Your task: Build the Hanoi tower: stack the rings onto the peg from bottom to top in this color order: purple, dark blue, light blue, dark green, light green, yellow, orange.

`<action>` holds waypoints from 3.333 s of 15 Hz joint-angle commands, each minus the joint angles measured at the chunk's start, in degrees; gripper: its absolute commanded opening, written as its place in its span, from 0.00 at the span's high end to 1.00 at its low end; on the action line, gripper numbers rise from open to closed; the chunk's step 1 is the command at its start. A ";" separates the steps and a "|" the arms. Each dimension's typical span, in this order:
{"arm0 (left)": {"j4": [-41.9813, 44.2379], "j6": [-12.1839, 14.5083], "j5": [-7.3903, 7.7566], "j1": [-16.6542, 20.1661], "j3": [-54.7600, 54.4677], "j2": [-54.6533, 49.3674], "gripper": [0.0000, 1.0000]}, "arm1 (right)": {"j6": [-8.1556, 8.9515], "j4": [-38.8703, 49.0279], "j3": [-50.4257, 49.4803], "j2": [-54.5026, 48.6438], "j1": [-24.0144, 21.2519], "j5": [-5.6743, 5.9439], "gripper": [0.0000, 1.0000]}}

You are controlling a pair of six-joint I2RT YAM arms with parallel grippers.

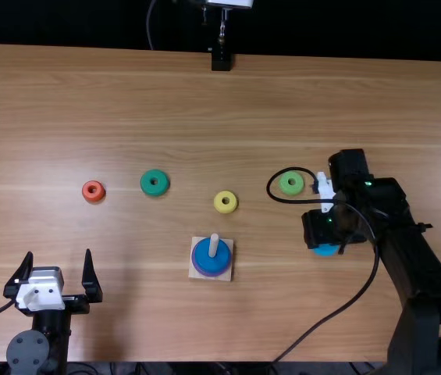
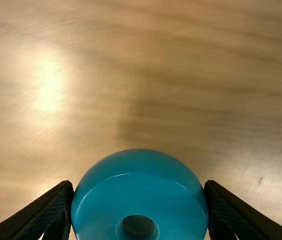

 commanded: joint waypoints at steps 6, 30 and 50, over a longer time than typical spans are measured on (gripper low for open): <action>-0.83 0.64 -0.15 0.20 -2.87 -0.99 0.00 | 0.47 -12.72 14.53 -4.75 11.86 -0.10 1.00; -0.93 0.64 -0.15 0.20 -2.87 -0.99 0.00 | 8.69 -22.84 38.26 -4.31 35.68 -1.04 1.00; -0.93 0.64 -0.15 0.20 -2.87 -0.99 0.00 | 8.80 -22.11 37.91 -1.94 36.91 -0.94 1.00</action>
